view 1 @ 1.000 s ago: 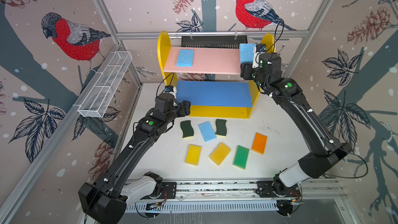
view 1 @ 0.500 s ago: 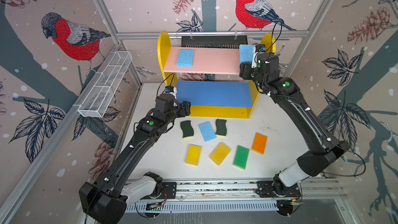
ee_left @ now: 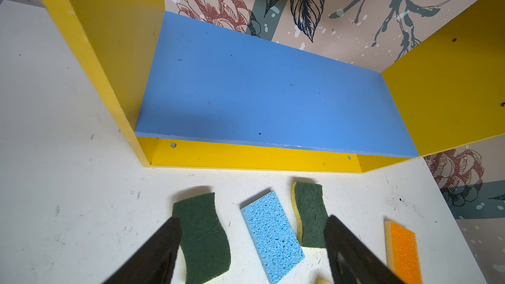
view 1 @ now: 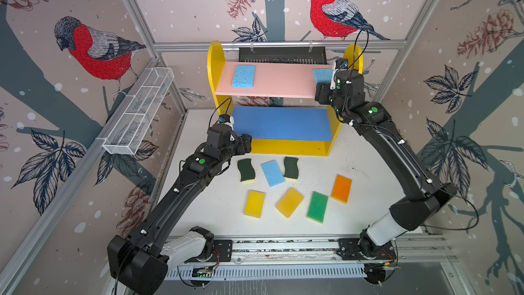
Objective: Arrange cleaning sponges on a shelf
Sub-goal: Place the cleaning sponge at the shelf.
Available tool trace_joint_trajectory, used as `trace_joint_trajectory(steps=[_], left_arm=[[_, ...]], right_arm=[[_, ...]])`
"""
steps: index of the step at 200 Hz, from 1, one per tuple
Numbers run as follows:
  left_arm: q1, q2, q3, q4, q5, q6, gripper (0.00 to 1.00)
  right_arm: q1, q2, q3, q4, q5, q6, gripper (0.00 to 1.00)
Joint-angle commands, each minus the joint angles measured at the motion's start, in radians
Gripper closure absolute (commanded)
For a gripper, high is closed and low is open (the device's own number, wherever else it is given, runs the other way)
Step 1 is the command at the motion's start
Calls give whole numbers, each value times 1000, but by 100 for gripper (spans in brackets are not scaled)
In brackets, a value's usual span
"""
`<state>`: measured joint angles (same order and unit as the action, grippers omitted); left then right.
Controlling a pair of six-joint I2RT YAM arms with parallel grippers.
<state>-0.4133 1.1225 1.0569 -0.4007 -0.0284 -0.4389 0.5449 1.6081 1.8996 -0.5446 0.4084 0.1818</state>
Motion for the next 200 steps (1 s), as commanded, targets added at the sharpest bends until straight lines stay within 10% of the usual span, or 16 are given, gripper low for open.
trace_joint_trajectory(steps=[1, 200], left_arm=[[4, 1, -1, 35, -1, -4, 17], [5, -14, -19, 32, -14, -12, 15]], right_arm=[[-2, 10, -4, -30, -6, 3, 24], [19, 6, 69, -35, -5, -45, 14]])
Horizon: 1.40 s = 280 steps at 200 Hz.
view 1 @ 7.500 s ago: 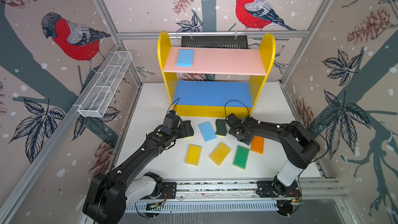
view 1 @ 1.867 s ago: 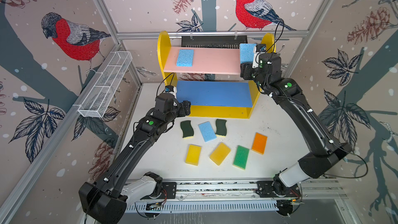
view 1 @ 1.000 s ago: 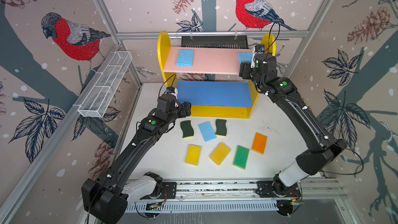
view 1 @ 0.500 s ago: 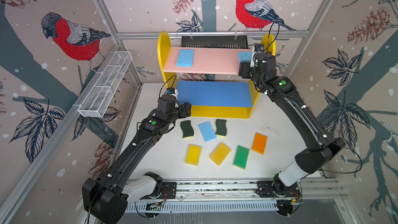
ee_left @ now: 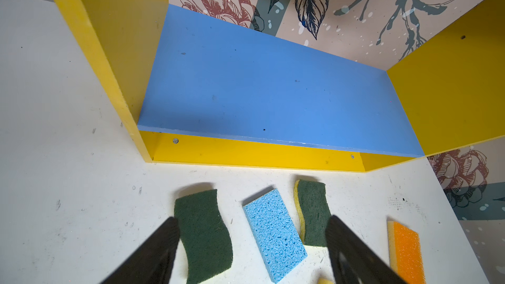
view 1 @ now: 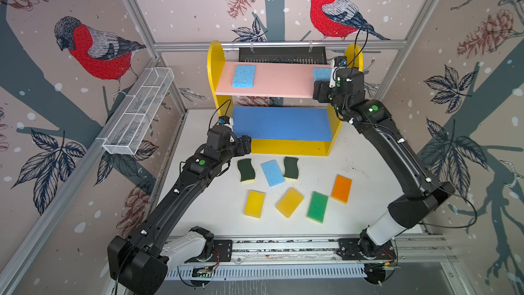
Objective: Arrange cleaning sponges on a shelf
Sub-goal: Place the cleaning sponge at the shelf.
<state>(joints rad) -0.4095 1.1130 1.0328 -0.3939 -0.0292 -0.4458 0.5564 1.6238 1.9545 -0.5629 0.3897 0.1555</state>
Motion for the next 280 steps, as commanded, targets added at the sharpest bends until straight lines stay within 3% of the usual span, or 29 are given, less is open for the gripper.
trace_joint_trajectory(steps=[1, 78, 171, 231, 280], left_arm=[[1, -5, 4, 25, -14, -6, 15], [2, -4, 25, 14, -8, -4, 15], [2, -33, 32, -51, -18, 12, 16], [1, -95, -30, -132, -49, -13, 16], [-2, -132, -159, -163, -45, -62, 16]], right_arm=[[8, -11, 14, -17, 14, -20, 14], [23, -42, 16, -26, 75, -37, 11], [61, -120, -41, -27, 55, -30, 7], [74, -232, -169, -14, -19, 9, 2], [79, -355, -347, 7, -69, 42, 0]])
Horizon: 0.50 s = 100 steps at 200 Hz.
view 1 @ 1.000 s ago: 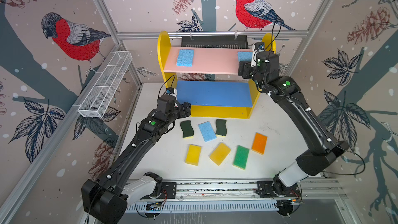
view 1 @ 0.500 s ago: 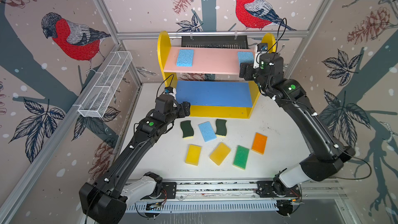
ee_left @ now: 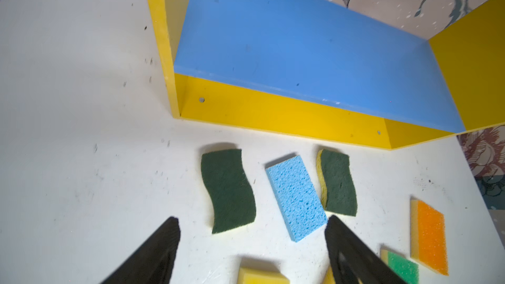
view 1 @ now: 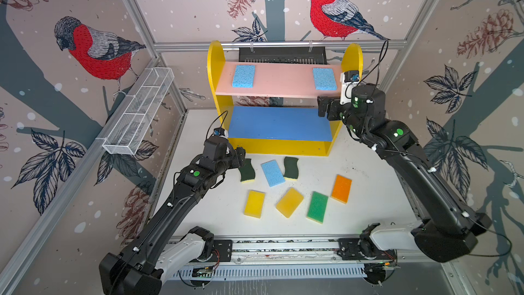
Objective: Arrange cleaning sponges on a shelf
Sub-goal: Place the cleaning sponge at the shelf.
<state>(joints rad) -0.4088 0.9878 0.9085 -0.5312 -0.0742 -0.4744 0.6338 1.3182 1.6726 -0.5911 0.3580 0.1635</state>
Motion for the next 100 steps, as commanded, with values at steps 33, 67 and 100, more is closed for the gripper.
trace_joint_trajectory(steps=[33, 67, 100], left_arm=[[-14, -9, -102, -9, 10, -45, 17], [-32, -1, -179, 48, 38, -62, 17], [-77, 67, -222, 99, 28, -67, 17]], right_arm=[[-3, -137, -193, 59, -62, 60, 1], [-15, -184, -307, 69, -98, 102, 0], [-28, -248, -475, 112, -123, 166, 0]])
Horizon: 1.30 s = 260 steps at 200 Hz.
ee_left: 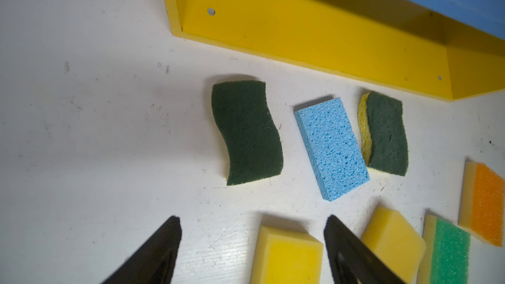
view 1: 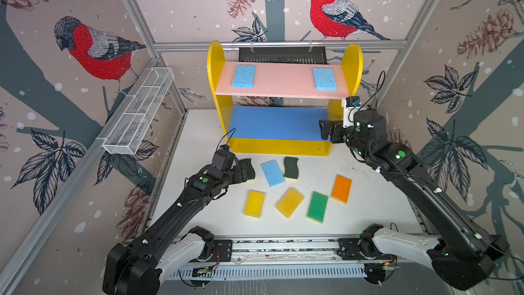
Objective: Arrange cleaning sponges on a shelf
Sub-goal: Place the cleaning sponge at the shelf, then pick up the cleaning sponge from the center of the table.
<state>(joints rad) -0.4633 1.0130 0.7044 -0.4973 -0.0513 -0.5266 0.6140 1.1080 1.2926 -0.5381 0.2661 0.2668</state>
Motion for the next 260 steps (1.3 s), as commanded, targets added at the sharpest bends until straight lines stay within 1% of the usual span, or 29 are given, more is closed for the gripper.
trace_joint_trajectory(steps=[1, 26, 50, 75, 86, 103, 124, 171, 215, 260], left_arm=[[-23, 45, -19, 66, 4, -15, 17], [-30, 115, -37, 109, 35, -11, 17], [-31, 178, -47, 157, 68, -14, 17], [-35, 242, -38, 177, 75, -14, 17], [-39, 274, -27, 184, 88, -8, 17], [-57, 311, -10, 180, 64, -3, 16], [-67, 348, 4, 171, 35, -8, 15], [-72, 382, 18, 167, -18, -29, 14], [-72, 429, 39, 175, -18, -18, 14], [-82, 470, 59, 187, -31, -17, 14]], right_arm=[[-9, -41, -101, 61, -34, 64, 0], [-29, -83, -230, 100, -75, 113, 0], [-41, -88, -304, 113, -109, 140, 1], [-42, -88, -366, 144, -78, 192, 1], [-42, -92, -398, 180, -109, 201, 1], [-43, -91, -435, 232, -150, 215, 1], [-43, -75, -460, 267, -172, 229, 0], [-41, -56, -479, 295, -214, 226, 1], [-41, -38, -501, 325, -233, 229, 1], [-41, -5, -490, 309, -247, 232, 1]])
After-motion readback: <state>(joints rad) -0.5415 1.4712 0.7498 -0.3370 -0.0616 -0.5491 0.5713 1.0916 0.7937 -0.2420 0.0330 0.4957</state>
